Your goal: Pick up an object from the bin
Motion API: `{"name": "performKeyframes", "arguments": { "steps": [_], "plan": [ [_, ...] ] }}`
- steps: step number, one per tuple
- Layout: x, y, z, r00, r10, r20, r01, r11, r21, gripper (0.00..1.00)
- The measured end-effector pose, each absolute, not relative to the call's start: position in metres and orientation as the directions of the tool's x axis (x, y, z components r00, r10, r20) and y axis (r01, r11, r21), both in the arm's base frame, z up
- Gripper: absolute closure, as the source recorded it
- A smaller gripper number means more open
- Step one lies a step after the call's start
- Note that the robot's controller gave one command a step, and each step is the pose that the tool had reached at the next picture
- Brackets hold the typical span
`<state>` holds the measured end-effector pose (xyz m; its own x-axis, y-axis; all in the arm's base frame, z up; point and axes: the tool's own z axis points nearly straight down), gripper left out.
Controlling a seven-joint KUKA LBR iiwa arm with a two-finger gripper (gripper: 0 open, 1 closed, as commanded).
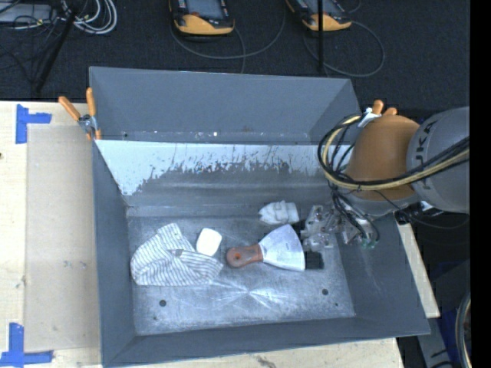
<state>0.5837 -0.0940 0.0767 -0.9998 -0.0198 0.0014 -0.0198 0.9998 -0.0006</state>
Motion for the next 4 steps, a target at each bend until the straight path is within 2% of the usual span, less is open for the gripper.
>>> {"name": "performKeyframes", "arguments": {
  "steps": [2, 3, 4],
  "plan": [
    [0.584, -0.094, 0.078, -1.000, -0.021, 0.001, -0.021, 1.000, -0.001, 1.00],
    [0.576, -0.115, 0.110, -1.000, -0.004, -0.006, -0.004, 1.000, 0.000, 1.00],
    [0.592, -0.104, 0.115, -1.000, -0.005, 0.010, -0.005, 1.000, 0.000, 1.00]
  ]
}}
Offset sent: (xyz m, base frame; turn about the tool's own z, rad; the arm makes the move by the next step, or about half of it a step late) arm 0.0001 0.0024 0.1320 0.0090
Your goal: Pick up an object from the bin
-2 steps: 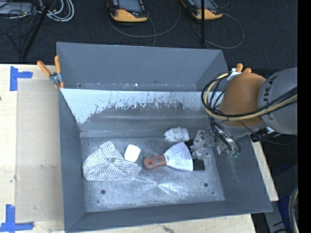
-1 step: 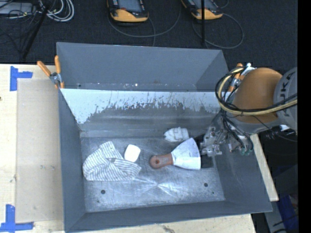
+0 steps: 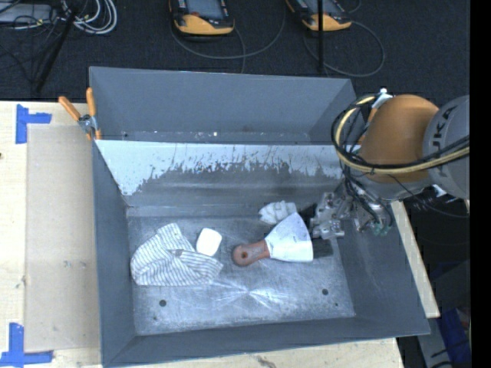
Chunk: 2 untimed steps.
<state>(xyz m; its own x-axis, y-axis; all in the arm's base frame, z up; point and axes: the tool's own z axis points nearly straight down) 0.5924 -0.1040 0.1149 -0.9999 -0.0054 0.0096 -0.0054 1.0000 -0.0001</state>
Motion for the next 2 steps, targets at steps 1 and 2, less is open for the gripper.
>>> {"name": "performKeyframes", "arguments": {
  "steps": [1, 2],
  "plan": [
    [0.581, -0.100, 0.173, -0.997, -0.074, 0.005, -0.074, 0.997, 0.003, 1.00],
    [0.595, -0.096, 0.203, -0.998, -0.067, -0.005, -0.067, 0.998, -0.002, 1.00]
  ]
}}
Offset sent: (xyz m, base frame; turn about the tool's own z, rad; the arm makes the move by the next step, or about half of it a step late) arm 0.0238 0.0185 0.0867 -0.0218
